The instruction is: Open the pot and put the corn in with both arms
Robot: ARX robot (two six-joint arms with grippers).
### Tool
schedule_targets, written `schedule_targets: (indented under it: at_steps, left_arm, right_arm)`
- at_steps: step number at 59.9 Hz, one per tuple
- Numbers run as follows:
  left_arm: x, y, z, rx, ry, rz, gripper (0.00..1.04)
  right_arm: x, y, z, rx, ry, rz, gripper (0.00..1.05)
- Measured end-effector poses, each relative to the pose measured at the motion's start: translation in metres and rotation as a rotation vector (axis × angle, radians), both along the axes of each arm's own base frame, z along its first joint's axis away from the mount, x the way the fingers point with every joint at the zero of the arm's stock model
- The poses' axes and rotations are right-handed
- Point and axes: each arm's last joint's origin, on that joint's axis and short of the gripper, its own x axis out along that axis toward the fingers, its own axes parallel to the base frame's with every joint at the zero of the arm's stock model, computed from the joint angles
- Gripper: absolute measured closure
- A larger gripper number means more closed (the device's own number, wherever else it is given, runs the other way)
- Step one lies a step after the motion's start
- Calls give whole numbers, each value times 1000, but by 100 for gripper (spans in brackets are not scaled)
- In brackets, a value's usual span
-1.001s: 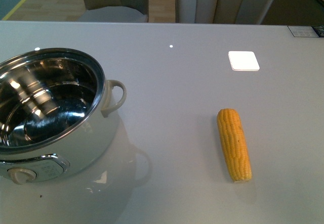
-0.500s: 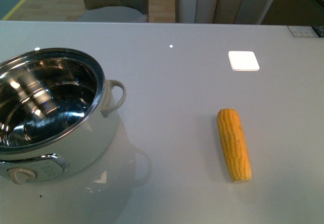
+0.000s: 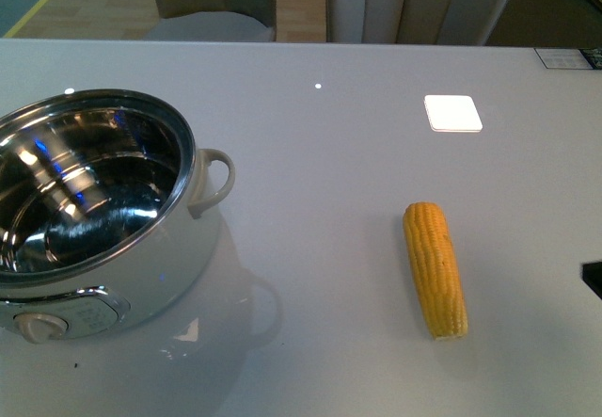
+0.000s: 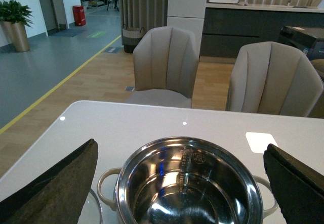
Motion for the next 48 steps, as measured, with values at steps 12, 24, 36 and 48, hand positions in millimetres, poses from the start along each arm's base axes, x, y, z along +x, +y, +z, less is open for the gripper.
schedule_targets:
  at_steps: [12, 24, 36, 48]
  left_arm:
    - [0, 0, 0, 0, 0, 0, 7]
    - [0, 0, 0, 0, 0, 0, 7]
    - [0, 0, 0, 0, 0, 0, 7]
    - [0, 0, 0, 0, 0, 0, 7]
  right_arm:
    - [39, 25, -24, -29, 70, 58, 9]
    - [77, 44, -49, -23, 82, 82, 9]
    - [92, 57, -84, -61, 84, 100, 9]
    - [96, 58, -101, -45, 120, 116, 9]
